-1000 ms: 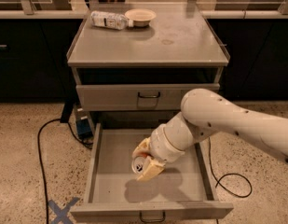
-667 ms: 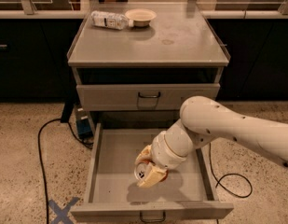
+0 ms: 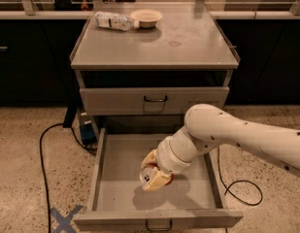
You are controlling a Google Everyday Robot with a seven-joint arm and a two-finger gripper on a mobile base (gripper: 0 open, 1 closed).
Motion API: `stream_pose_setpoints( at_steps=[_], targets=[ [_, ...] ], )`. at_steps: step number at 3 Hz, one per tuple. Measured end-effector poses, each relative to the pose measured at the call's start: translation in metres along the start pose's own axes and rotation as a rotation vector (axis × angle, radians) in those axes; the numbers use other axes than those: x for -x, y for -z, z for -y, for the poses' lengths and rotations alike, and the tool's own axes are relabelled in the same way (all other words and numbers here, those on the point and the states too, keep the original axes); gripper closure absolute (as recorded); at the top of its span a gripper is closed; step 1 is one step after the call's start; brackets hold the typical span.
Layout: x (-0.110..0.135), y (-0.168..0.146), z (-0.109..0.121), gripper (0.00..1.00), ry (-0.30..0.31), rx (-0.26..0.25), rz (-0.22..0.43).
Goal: Place coke can into middle drawer
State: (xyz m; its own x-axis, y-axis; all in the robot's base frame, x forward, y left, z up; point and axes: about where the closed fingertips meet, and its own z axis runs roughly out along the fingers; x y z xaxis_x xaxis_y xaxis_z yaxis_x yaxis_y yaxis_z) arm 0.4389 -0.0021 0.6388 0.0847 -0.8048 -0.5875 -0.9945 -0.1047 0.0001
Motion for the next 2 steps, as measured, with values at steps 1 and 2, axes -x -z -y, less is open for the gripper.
stream_pose_setpoints(
  at_steps=[1,2],
  targets=[
    [-0.029,-0.032,0.045,1.00,-0.043,-0.049,0.006],
    [-0.064,-0.066,0.090,1.00,-0.111,-0.069,0.023]
  ],
)
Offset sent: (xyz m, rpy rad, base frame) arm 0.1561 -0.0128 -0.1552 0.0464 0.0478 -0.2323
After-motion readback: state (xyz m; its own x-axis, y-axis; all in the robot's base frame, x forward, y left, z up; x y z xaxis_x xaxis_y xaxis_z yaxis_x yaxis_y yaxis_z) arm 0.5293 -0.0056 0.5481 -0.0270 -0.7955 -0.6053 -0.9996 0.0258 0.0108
